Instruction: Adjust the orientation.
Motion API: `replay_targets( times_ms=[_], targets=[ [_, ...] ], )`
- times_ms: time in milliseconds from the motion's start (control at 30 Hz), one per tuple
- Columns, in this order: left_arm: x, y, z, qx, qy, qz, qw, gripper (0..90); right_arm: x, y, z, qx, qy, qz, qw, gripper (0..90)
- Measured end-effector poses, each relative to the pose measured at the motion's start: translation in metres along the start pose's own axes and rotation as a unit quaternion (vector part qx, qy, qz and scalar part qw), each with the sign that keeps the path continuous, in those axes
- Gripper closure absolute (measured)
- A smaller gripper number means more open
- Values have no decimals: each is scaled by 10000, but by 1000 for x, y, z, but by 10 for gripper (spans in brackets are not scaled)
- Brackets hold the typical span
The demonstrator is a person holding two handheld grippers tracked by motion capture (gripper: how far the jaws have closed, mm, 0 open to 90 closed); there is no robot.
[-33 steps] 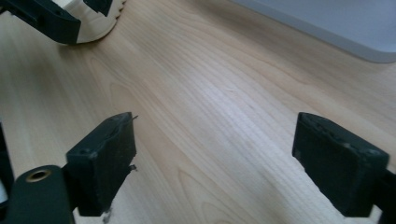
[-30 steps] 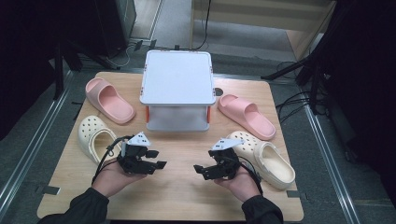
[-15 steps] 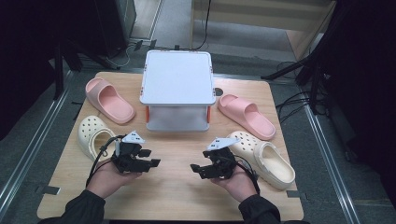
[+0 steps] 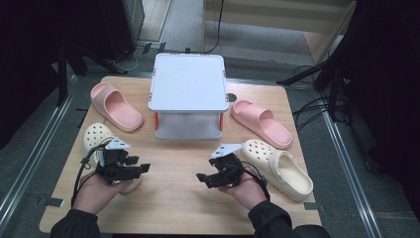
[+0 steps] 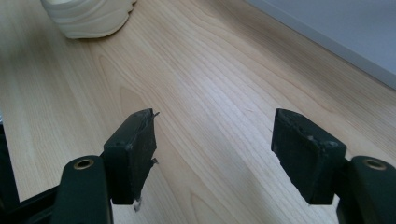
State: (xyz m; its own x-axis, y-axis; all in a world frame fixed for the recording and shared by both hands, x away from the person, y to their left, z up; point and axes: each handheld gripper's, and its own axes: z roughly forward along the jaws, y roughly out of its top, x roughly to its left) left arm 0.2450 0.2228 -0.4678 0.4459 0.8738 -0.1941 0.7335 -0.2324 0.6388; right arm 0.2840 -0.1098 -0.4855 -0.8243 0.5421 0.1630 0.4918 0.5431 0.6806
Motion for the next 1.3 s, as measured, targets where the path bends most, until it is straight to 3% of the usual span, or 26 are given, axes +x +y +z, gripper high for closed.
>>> replay_targets(
  times_ms=[33,233,567,1033,1300],
  targets=[
    [5,-2,-5,-89,144,-59,9998,452,1,2,1,8,32,-49,10000,314],
    [19,-6,-10,-118,401,-347,9985,452,4,4,4,23,90,-125,9999,312],
    [44,1,0,-102,994,-753,9921,449,4,3,4,41,63,-110,9999,312],
    [54,14,13,-89,1284,-1062,9860,468,4,-5,-1,58,-54,-50,10000,312],
    [53,17,17,-15,1429,-1002,9846,471,5,-9,-3,103,-111,-12,9999,311]
  ],
)
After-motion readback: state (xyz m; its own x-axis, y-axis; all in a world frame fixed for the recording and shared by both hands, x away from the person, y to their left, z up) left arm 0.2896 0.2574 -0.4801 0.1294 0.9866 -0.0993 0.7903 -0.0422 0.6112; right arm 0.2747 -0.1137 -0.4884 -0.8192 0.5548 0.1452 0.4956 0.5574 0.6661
